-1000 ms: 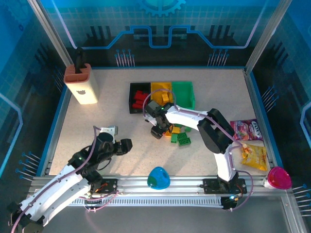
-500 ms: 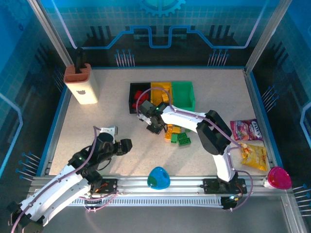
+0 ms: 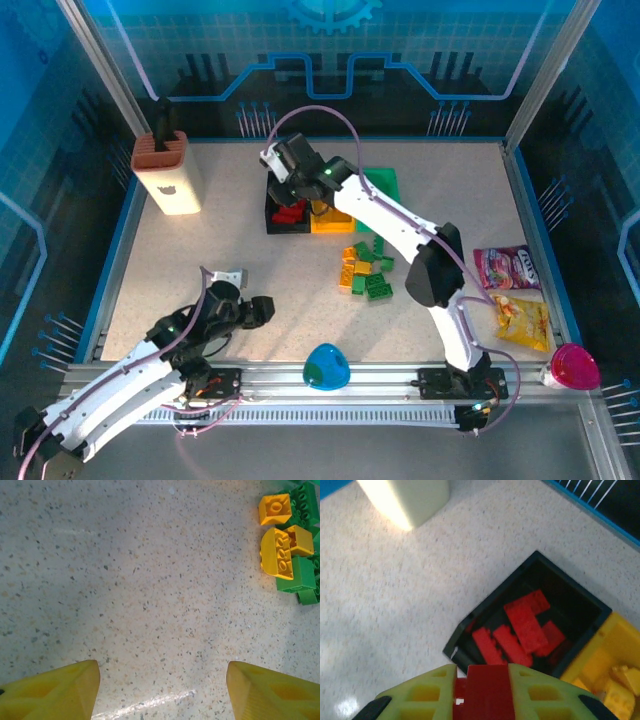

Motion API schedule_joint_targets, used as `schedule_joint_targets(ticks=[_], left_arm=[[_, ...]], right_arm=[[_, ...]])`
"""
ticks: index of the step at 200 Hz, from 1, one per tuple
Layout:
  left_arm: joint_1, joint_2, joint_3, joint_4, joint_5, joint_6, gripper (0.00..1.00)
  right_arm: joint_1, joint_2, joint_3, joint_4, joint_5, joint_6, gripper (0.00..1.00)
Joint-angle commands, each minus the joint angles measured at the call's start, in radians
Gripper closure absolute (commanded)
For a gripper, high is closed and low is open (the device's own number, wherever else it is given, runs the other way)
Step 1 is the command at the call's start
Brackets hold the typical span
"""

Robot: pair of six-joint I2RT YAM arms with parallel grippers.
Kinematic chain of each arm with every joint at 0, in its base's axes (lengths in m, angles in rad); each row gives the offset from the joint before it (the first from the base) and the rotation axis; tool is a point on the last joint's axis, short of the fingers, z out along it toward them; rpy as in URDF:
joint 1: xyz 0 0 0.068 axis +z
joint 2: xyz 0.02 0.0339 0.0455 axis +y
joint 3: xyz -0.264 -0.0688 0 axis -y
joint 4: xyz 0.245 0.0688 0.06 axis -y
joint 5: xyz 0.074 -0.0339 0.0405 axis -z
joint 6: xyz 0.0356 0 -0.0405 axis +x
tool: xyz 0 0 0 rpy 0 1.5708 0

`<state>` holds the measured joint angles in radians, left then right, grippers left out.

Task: Sort the legos into containers by color
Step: Place the lego in the container.

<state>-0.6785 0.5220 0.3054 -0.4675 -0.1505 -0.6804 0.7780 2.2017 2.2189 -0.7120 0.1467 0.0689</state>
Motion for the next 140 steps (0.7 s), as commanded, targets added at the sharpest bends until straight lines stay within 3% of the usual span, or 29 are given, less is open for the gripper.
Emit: schedule_joint_targets(ticks=[1, 33, 86, 93, 101, 113, 122, 140], left_arm=[[-0.029, -0.015, -0.014, -0.020, -0.035, -0.037, 0.32], [-0.069, -0.037, -0.011, -0.047, -0.062, -0.056, 0.32], [-0.121, -0.059, 0.014, -0.092, -0.121, -0.076, 0.32], [-0.128, -0.059, 0.027, -0.104, -0.140, -0.067, 0.32], [-0.138, -0.056, 0.049, -0.126, -0.167, -0.057, 0.33], [-0.145, -0.050, 0.086, -0.160, -0.202, -0.032, 0.33], [-0.147, -0.042, 0.119, -0.178, -0.216, -0.010, 0.33], [-0.147, -0.016, 0.181, -0.193, -0.232, 0.038, 0.33]], right_arm=[[-0.018, 0.118, 0.117, -0.032, -0.026, 0.048, 0.74], [-0.044, 0.249, 0.237, -0.031, -0.046, 0.087, 0.74], [-0.064, 0.313, 0.245, 0.013, -0.070, 0.136, 0.67], [-0.063, 0.307, 0.242, 0.016, -0.078, 0.140, 0.58], [-0.062, 0.290, 0.235, 0.026, -0.092, 0.143, 0.33], [-0.058, 0.250, 0.222, 0.044, -0.111, 0.141, 0.08], [-0.049, 0.203, 0.192, 0.070, -0.116, 0.123, 0.00], [-0.026, 0.071, 0.087, 0.118, -0.107, 0.089, 0.00]])
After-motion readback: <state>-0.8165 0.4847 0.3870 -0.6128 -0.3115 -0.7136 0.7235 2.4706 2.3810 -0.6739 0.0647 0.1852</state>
